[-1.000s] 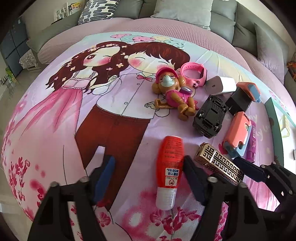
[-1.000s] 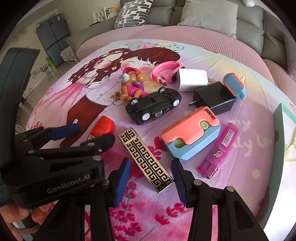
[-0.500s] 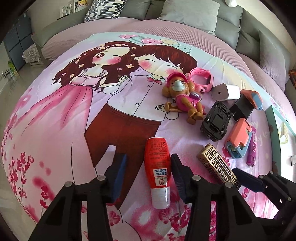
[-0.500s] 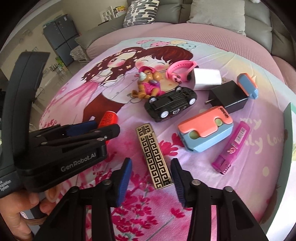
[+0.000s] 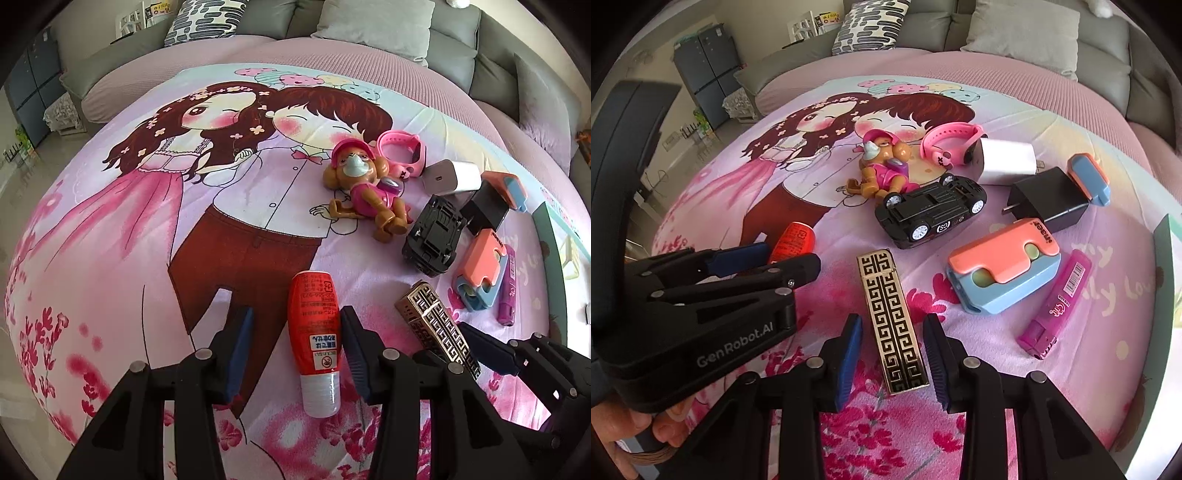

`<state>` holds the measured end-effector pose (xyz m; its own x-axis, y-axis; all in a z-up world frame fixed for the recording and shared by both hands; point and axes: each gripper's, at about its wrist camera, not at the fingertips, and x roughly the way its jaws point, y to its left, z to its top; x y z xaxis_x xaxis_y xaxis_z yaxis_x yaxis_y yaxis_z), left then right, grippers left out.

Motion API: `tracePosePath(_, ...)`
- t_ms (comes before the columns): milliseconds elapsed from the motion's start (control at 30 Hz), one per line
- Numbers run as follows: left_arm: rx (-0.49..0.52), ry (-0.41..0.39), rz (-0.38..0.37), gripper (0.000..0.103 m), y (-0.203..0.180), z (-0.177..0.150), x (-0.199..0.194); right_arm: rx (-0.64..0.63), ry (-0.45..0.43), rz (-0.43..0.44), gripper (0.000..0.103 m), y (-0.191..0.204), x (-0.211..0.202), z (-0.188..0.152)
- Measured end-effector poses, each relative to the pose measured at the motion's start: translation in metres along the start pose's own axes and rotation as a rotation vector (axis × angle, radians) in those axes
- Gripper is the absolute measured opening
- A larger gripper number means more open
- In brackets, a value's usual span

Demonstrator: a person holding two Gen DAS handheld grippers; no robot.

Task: Organize rigid objects
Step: 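Grasp the red-and-white bottle with the left tool while the right tool grasps the gold patterned box, then carry the bottle and gold box into the tray and open both tools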

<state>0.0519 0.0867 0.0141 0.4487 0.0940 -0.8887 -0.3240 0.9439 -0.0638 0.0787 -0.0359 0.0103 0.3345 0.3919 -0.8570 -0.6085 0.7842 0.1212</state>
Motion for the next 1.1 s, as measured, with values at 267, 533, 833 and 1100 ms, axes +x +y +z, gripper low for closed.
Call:
tracePosePath(267, -0.001, -0.004, -0.024, 0.030, -0.002, 0.000, -0.003, 0.004, -0.019, 0.001, 0.023, -0.001, -0.004, 0.000)
tracePosePath(533, -0.010, -0.037, -0.042, 0.030, -0.003, 0.002, -0.016, 0.041, -0.059, 0.054, 0.022, -0.005, -0.019, 0.003)
tracePosePath(833, -0.006, -0.097, -0.059, 0.029, -0.009, 0.007, -0.038, 0.080, -0.126, 0.082, 0.022, -0.014, -0.043, 0.008)
tracePosePath(1100, 0.024, -0.110, -0.060, 0.029, -0.021, 0.010, -0.043, 0.117, -0.164, 0.080, 0.022, -0.026, -0.058, 0.009)
